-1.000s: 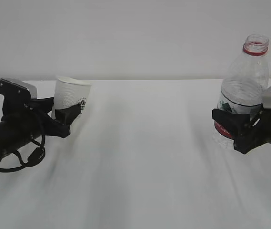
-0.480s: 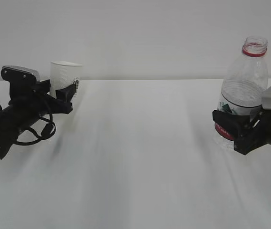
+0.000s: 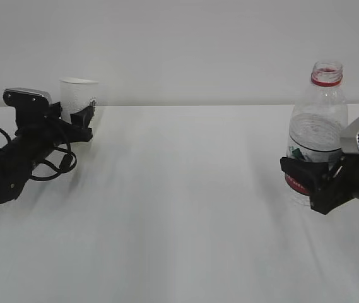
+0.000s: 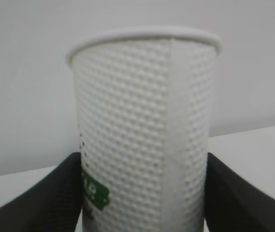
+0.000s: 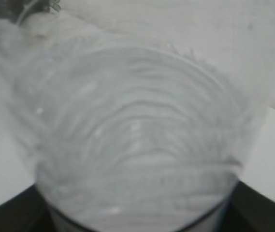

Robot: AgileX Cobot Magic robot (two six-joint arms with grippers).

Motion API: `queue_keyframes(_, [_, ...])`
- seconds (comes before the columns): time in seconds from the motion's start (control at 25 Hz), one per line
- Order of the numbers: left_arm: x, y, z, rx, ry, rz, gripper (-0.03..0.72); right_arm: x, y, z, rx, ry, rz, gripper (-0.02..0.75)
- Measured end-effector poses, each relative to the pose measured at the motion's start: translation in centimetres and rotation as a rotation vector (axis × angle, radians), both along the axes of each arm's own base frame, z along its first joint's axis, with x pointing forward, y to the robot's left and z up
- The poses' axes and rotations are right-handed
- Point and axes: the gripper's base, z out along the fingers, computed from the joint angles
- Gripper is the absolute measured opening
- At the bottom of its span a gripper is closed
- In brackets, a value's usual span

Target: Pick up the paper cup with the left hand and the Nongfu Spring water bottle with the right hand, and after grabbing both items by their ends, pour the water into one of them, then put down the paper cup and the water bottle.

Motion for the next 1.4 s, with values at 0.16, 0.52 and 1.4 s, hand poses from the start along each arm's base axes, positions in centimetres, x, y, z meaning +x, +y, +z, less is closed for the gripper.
queue_keyframes(0.16, [0.4,0.2,-0.4,-0.004,-0.004,0.011,0.516,0.0,0.0,0.0,0.0,0.0,0.0,0.484])
queue_keyframes(0.52, [-1.3,0.4,-1.4,-0.012,0.004,0.01,0.516,0.0,0.0,0.0,0.0,0.0,0.0,0.484])
queue_keyframes(1.4, [-4.4,0.8,-2.5,0.022,0.158,0.002,0.672,-0.2,0.2,0.0,-0.003,0.008,0.031,0.484])
